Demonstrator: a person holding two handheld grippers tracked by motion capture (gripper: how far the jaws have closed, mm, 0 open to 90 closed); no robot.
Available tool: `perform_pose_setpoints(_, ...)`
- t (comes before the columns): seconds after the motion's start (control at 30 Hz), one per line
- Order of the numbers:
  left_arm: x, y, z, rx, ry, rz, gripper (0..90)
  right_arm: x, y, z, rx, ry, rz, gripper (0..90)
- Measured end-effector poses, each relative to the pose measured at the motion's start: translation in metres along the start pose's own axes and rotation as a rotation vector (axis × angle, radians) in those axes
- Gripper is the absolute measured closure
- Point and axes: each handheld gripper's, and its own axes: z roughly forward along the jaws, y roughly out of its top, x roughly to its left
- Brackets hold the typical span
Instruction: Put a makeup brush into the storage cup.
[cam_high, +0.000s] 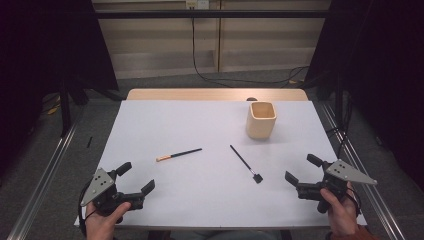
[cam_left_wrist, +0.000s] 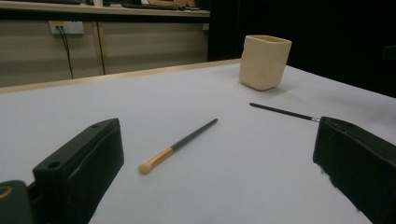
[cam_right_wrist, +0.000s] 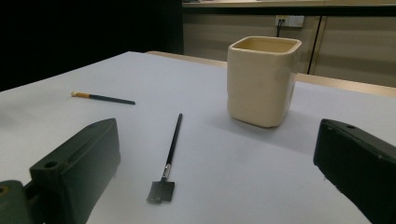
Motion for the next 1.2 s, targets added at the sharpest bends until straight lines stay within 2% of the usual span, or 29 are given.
perform_pose_setpoints(0.37,-0.001,0.003,0.005,0.022,-0.021,0.017,2.8,0.003,0.001,-0.001,-0.003,0.007,-0.011,0.0)
perform_pose_setpoints(0.7,0.001,0.013,0.011,0.035,-0.066,0.025,2.8,0.003,0.001,-0.002,-0.005,0.011,-0.008,0.0)
perform_pose_setpoints(0.9,-0.002,0.015,0.015,0.058,-0.091,0.053,3.0,0.003,0.001,-0.001,-0.007,0.015,-0.009,0.0)
perform_pose_setpoints(1.03,-0.001,0.019,0.019,0.062,-0.103,0.043,4.1,0.004,0.001,-0.002,-0.008,0.018,-0.010,0.0)
perform_pose_setpoints(1.2,-0.001,0.022,0.025,0.057,-0.114,0.049,4.0,0.003,0.001,-0.002,-0.009,0.020,-0.009,0.0)
